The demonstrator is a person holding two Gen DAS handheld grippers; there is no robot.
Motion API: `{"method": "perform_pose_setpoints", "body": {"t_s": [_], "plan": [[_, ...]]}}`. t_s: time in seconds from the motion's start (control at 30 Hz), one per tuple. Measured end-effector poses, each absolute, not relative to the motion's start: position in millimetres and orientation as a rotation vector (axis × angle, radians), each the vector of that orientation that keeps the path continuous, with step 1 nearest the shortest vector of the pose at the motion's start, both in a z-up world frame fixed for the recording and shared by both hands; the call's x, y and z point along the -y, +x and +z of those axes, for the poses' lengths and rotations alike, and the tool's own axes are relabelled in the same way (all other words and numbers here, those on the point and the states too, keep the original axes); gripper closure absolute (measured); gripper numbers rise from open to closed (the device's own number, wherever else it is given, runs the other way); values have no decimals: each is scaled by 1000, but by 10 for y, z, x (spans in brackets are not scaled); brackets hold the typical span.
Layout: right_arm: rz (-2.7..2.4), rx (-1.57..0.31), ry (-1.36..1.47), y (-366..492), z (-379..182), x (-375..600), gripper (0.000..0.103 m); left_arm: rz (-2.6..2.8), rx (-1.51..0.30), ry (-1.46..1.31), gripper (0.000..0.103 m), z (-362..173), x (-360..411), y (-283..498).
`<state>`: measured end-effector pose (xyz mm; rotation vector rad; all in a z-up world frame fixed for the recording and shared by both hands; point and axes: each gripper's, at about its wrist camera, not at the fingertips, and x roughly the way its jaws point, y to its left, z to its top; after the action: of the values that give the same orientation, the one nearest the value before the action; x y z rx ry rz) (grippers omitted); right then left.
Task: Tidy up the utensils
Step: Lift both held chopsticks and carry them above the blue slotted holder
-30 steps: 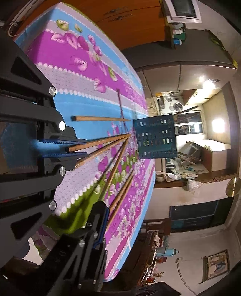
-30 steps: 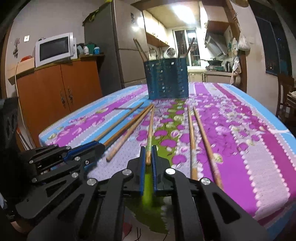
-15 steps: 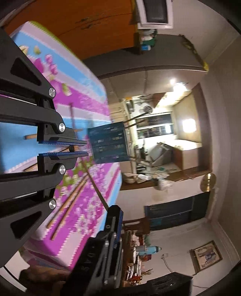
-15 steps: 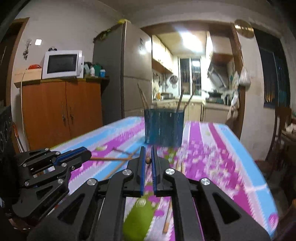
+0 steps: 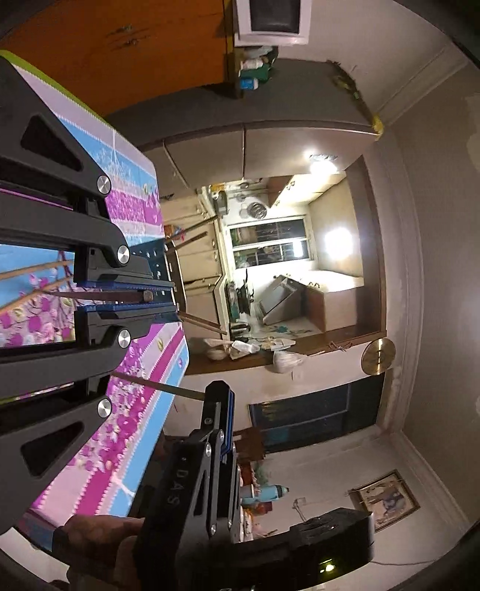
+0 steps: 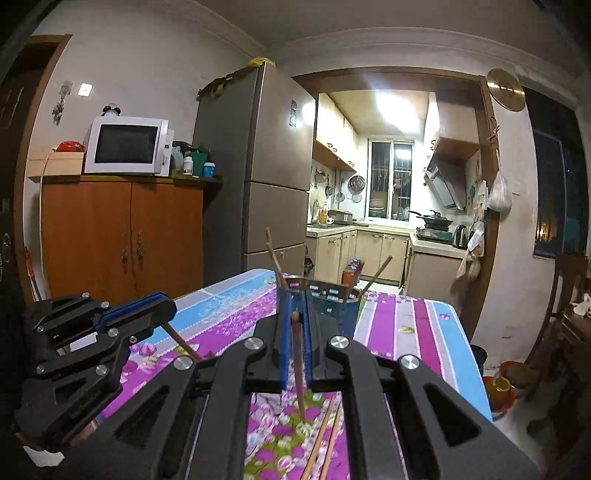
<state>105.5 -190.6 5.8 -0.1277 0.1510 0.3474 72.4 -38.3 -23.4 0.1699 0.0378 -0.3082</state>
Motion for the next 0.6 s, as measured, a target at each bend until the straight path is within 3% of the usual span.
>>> {"method": "perform_pose_setpoints", "body": {"t_s": [0.6], "plan": [[402,-190,-34,1591,971,2065,99,-434,-112,115,96,955,128,1592]]}}
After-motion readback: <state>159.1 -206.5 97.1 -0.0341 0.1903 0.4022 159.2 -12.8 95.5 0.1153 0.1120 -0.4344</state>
